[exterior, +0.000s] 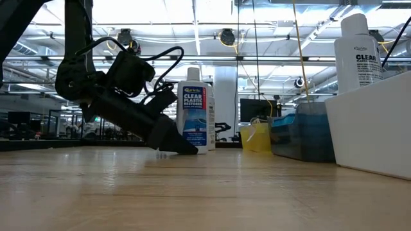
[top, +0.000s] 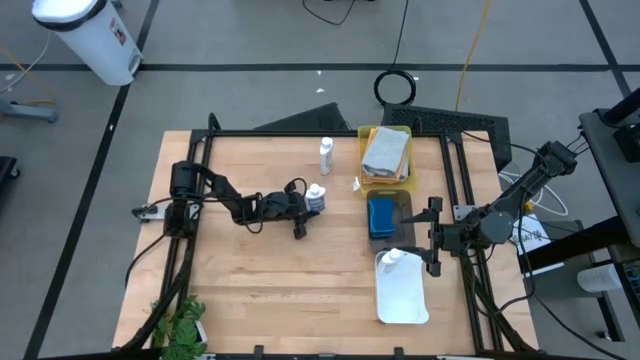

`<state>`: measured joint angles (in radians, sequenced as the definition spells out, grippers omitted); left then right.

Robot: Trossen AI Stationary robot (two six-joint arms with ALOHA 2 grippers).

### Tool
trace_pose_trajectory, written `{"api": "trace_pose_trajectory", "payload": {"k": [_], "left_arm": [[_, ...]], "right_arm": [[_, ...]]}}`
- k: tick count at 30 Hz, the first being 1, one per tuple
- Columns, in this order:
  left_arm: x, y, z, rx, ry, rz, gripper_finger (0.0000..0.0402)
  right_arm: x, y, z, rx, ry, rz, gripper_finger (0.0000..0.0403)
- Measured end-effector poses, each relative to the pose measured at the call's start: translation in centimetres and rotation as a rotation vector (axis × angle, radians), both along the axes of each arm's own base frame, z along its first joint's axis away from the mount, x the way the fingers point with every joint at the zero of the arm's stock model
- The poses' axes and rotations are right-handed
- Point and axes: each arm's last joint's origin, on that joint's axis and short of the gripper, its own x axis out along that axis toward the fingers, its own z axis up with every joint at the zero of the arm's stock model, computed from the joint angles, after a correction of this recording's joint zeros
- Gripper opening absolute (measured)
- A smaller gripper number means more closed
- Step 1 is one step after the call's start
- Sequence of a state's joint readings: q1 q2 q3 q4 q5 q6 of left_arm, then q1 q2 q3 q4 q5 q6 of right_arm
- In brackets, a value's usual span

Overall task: Pick & Place Kitchen Items
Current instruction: Put the left white plastic restorer bottle into the white bin

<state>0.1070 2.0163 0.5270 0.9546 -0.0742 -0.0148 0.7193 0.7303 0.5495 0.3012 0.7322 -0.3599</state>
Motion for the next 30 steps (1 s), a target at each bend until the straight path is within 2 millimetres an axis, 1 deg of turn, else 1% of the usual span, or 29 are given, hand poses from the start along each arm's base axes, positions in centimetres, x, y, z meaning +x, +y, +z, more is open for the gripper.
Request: {"api": "trace_pose_trajectory", "payload": {"k": [4,10,16,24,30], "left_arm": [[0.0,0.0,0.0,0.0,0.0,0.0,0.0139],[0.0,0.0,0.01,-0.001,-0.001,0.001,0.0128],[0.01,0.02,0.02,-0.001,-0.001,0.002,0.0137],[0.0,0.02,0.01,0.0,-0.001,0.002,0.013],[0.01,0.02,0.02,0.0,-0.001,0.003,0.0138]], "right_arm": [[0.0,0.0,0.0,0.0,0.0,0.0,0.0256],[0.0,0.0,0.0,0.0,0.0,0.0,0.0256],[0.0,0.0,-0.01,0.0,0.001,0.0,0.0256],[0.0,0.0,-0.01,0.0,0.0,0.0,0.0256],[0.0,0.0,-0.01,0.0,0.0,0.0,0.0256]]}}
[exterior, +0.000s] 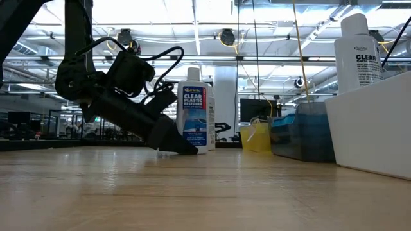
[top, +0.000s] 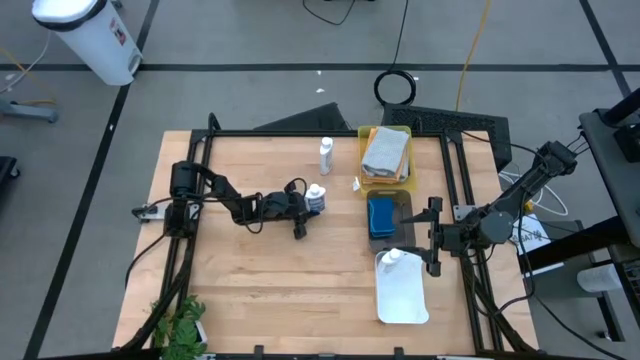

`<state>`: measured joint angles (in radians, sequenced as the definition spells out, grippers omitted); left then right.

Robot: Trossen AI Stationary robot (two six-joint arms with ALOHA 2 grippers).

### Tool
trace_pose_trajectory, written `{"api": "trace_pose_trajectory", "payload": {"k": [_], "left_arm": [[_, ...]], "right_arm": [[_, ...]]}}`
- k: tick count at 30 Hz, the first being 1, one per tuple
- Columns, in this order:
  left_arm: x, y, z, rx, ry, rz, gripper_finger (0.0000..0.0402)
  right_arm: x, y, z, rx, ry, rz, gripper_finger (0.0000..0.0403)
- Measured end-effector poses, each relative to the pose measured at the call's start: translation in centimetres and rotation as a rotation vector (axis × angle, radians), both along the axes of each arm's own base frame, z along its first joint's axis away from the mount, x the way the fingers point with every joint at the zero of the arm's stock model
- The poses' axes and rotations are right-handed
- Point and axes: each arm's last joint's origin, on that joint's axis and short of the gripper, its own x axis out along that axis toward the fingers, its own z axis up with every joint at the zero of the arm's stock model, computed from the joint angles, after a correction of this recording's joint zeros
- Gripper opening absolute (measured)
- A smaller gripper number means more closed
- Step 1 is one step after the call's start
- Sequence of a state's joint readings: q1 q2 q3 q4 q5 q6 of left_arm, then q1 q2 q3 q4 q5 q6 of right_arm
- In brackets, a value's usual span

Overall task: Pick & Place Kitchen Items
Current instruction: Put the left white plastic restorer bottle into the white bin

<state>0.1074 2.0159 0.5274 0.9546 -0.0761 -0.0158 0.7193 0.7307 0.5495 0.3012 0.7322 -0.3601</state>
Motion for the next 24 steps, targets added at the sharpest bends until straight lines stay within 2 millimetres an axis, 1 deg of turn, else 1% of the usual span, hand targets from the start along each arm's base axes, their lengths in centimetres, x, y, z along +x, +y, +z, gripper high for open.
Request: {"api": "trace_pose_trajectory", "payload": {"k": [6,13,18,24], "left_arm": [[0.0,0.0,0.0,0.0,0.0,0.0,0.013],[0.0,0.0,0.0,-0.003,-0.001,0.003,0.0137],[0.0,0.0,0.0,-0.004,-0.001,0.003,0.013],[0.0,0.01,0.0,-0.004,-0.001,0.004,0.0137]], "right_arm": [[0.0,0.0,0.0,0.0,0.0,0.0,0.0256],[0.0,0.0,0.0,0.0,0.0,0.0,0.0256],[0.0,0.0,0.0,0.0,0.0,0.0,0.0256],[0.0,0.0,0.0,0.0,0.0,0.0,0.0256]]}}
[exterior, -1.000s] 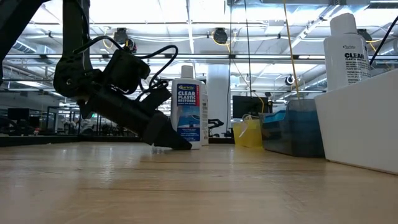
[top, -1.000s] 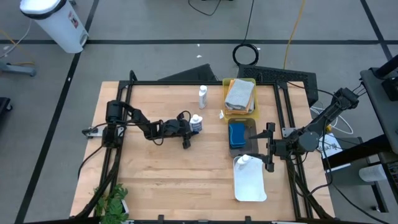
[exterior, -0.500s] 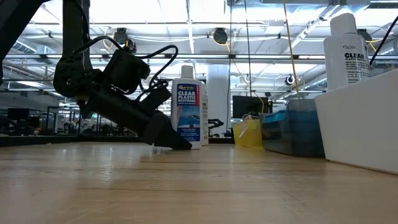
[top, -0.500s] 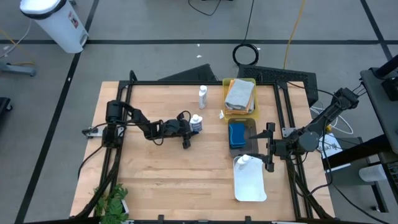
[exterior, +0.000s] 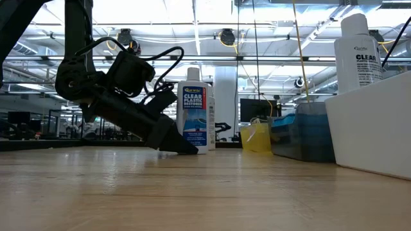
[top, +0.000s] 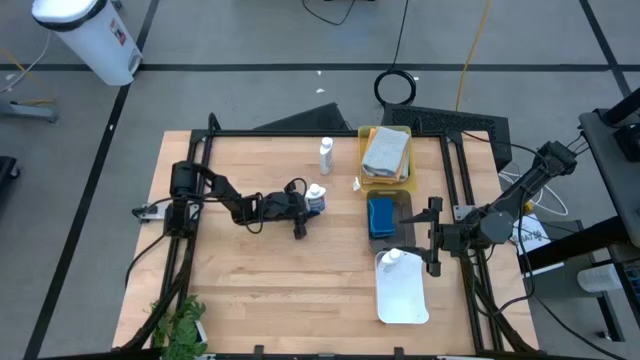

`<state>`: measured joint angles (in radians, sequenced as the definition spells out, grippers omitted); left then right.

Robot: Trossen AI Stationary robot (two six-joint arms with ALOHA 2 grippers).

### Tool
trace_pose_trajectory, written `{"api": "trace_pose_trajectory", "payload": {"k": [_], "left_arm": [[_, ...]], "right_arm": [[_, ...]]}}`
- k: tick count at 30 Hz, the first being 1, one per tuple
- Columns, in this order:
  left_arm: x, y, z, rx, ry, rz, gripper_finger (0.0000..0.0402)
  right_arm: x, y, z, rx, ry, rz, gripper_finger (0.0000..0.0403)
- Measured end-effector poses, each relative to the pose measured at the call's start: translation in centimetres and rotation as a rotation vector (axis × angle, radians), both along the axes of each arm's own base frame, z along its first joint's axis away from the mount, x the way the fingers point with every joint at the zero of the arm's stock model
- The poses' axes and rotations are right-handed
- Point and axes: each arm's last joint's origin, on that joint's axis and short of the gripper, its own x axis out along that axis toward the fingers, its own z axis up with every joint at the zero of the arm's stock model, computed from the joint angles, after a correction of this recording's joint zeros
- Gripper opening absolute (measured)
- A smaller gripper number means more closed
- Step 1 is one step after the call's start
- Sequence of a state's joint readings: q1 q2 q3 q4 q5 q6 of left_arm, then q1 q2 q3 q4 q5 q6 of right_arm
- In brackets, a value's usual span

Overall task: Pick & Place Kitchen Items
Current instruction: Put the left white plastic restorer bottle into the white bin

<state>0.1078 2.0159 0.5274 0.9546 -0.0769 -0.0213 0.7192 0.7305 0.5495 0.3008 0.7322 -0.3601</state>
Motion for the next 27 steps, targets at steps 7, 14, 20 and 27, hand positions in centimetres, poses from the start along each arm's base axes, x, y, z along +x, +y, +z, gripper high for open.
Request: {"api": "trace_pose_trajectory", "payload": {"k": [7,14,20,27], "left_arm": [[0.0,0.0,0.0,-0.002,-0.001,0.001,0.0129],[0.0,0.0,0.0,-0.002,0.0,0.001,0.0139],[0.02,-0.05,0.02,-0.014,-0.003,-0.02,0.0127],[0.04,-0.16,0.02,-0.024,-0.005,-0.044,0.0134]], "right_arm": [[0.0,0.0,0.0,0.0,0.0,0.0,0.0256],[0.01,0.0,0.0,0.0,0.0,0.0,0.0256],[0.01,0.0,-0.02,0.0,0.0,0.0,0.0256],[0.0,0.0,-0.01,0.0,0.0,0.0,0.0256]]}}
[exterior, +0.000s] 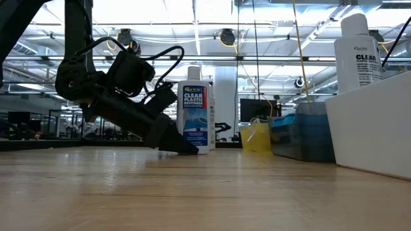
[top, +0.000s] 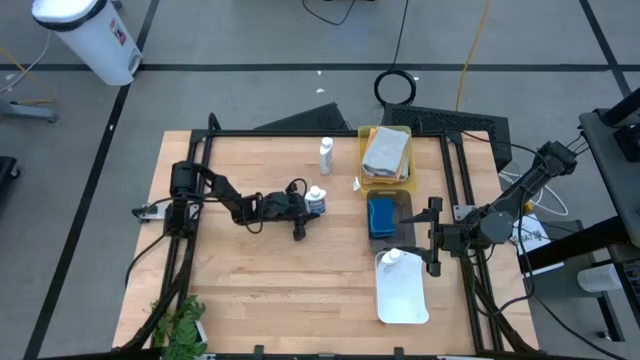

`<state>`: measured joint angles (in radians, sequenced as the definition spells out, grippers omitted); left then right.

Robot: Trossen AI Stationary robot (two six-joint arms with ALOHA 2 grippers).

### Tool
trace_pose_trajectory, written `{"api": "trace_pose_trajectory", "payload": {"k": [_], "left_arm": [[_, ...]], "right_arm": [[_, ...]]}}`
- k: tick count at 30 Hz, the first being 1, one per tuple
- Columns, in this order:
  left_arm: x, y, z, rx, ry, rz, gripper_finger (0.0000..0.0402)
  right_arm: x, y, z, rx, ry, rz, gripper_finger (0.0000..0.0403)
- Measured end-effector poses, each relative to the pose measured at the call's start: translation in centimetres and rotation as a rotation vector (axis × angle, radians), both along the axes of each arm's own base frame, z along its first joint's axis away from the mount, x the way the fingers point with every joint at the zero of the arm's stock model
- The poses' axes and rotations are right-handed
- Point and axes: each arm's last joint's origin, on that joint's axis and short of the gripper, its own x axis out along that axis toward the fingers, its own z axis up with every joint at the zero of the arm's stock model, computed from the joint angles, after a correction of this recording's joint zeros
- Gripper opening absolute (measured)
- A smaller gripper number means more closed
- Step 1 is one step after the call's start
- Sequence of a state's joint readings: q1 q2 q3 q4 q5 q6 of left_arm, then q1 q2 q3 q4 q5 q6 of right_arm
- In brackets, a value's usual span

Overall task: Pick & Place Kitchen Items
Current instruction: Put the left white plastic restorer bottle into the white bin

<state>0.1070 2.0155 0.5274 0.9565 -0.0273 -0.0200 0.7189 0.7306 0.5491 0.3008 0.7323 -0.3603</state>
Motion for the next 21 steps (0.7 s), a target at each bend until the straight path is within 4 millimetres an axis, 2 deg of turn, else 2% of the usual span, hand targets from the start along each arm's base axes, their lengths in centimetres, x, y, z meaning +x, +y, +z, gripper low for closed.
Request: {"api": "trace_pose_trajectory", "payload": {"k": [7,14,21], "left_arm": [[0.0,0.0,0.0,-0.001,0.0,0.001,0.0128],[0.0,0.0,0.0,-0.003,-0.001,0.002,0.0139],[0.0,0.0,0.0,-0.003,-0.001,0.002,0.0127]], "right_arm": [[0.0,0.0,0.0,0.0,0.0,0.0,0.0256],[0.0,0.0,0.0,0.0,0.0,0.0,0.0256],[0.0,-0.01,0.0,0.0,0.0,0.0,0.0256]]}}
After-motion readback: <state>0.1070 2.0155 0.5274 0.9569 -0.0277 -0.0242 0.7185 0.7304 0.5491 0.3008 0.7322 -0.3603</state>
